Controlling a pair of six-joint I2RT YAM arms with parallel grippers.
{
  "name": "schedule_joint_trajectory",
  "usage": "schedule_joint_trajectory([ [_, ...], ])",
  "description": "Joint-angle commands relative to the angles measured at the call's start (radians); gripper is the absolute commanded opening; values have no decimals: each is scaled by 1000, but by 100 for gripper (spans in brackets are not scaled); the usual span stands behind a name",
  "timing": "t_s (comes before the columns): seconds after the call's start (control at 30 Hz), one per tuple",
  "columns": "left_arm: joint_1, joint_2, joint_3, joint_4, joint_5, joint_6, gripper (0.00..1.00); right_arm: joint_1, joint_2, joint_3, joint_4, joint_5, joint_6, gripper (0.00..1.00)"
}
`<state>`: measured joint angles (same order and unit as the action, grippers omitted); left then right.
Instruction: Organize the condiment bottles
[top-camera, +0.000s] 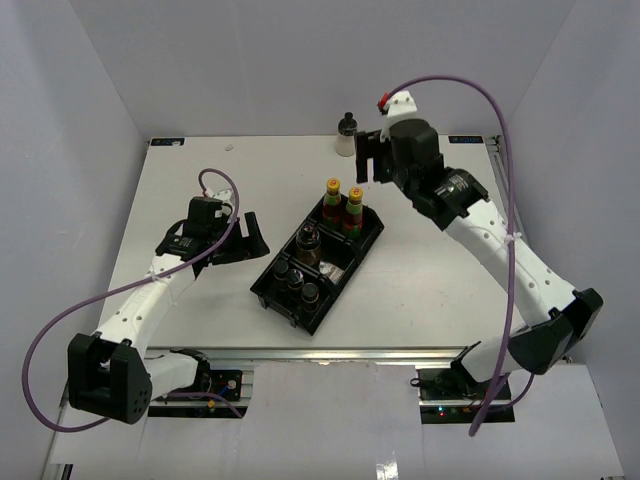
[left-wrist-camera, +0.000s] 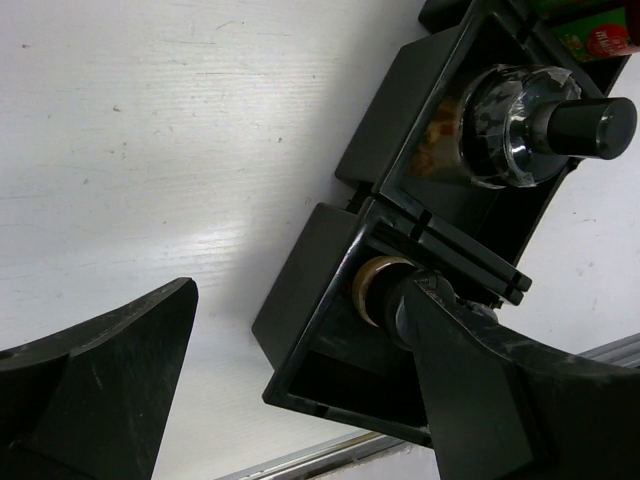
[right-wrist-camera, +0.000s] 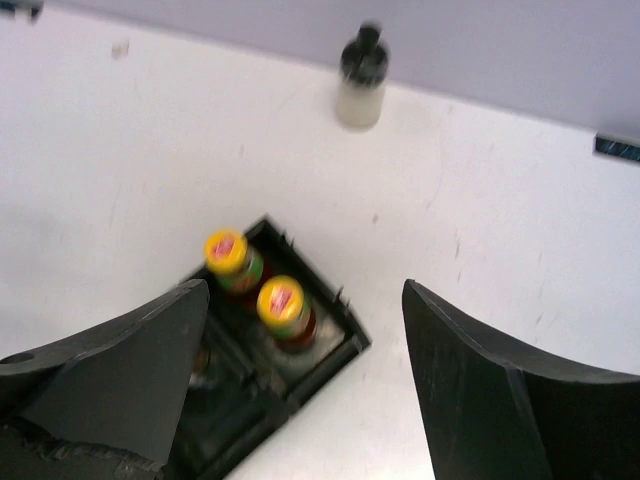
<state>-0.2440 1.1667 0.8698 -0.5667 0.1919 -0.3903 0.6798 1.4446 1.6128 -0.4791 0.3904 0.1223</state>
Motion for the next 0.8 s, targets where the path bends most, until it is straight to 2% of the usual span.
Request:
schedule_joint_trajectory([
  [0.0, 6, -31, 37, 22, 48, -10, 95, -124, 194, 217, 83, -102, -60, 87],
  [0.27, 6, -68, 20, 65, 84, -35, 95, -261, 547, 478, 243, -183, -98, 91],
  [0.5, 8, -39, 21, 82, 80, -27, 95, -310, 721, 489, 529, -237, -98, 91],
  [0.77, 6, -7, 27, 86, 38, -12, 95, -319, 916, 518, 745, -308, -86, 91],
])
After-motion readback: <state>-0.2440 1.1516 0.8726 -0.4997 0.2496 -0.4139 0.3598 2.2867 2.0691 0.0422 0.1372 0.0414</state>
